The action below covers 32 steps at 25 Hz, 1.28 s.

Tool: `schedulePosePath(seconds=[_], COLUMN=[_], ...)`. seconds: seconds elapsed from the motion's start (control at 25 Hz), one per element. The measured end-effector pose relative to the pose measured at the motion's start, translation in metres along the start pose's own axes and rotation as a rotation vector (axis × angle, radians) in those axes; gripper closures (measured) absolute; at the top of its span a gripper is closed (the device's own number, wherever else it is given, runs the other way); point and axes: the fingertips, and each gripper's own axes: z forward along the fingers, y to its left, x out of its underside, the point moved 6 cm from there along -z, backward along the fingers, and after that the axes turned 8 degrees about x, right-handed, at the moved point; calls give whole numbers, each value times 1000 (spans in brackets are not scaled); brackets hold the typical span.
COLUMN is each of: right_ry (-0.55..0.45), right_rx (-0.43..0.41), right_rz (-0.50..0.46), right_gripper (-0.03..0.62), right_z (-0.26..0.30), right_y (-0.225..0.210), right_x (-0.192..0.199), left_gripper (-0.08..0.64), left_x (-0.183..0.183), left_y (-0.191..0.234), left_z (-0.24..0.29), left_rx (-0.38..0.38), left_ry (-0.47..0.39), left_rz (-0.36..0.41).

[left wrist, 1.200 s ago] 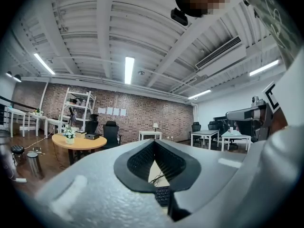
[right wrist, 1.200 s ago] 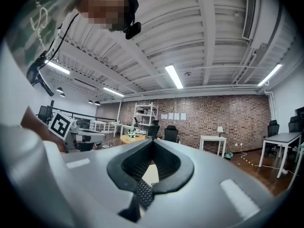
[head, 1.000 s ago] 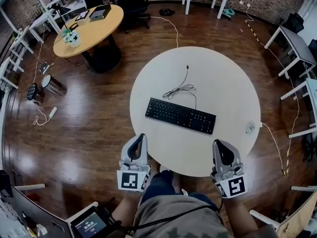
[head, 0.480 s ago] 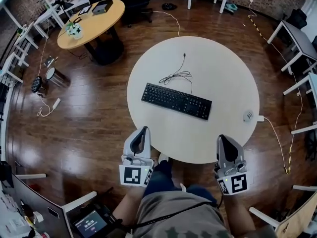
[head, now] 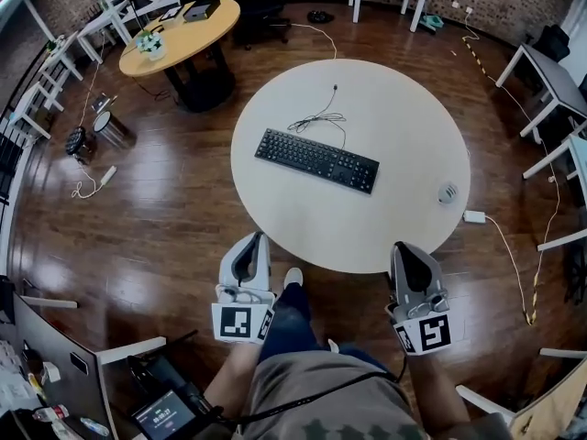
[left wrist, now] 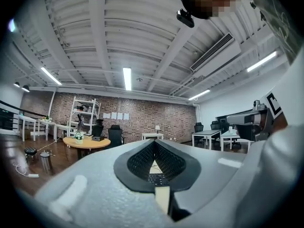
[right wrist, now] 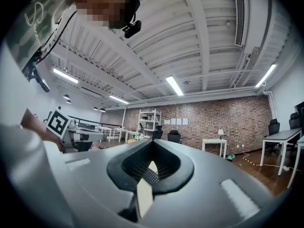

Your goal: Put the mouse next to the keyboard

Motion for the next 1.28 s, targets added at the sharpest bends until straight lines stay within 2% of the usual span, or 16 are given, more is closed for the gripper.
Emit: schedulePosePath(seconds=[0.32, 0.44, 0.6, 0.8, 0.92, 1.08, 1.28], right_ry=[17, 22, 45, 49, 45, 52, 49], right_rx=[-105, -142, -150, -156, -139, -92, -102], right_rz=[-23, -4, 29, 34, 18, 62, 53], right_gripper=[588, 588, 588, 588, 588, 588, 588], right_z=[-78, -106, -133, -148, -149, -155, -160], right_y=[16, 30, 43, 71, 93, 123, 156], right_x=[-2, 0, 4, -15, -24, -34, -45], left_gripper=[558, 558, 558, 558, 558, 558, 558], left_x=[-8, -11, -16, -29, -28, -31, -32], left_y=[-78, -100, -120, -121, -108, -91, -80], left_z=[-69, -97, -126, -162, -178, -197, -213], left_rx=[-10, -15, -16, 10, 33, 71, 90], left_ry=[-29, -16, 0, 16, 9, 24, 29], left_rz=[21, 39, 44, 36, 19, 25, 7])
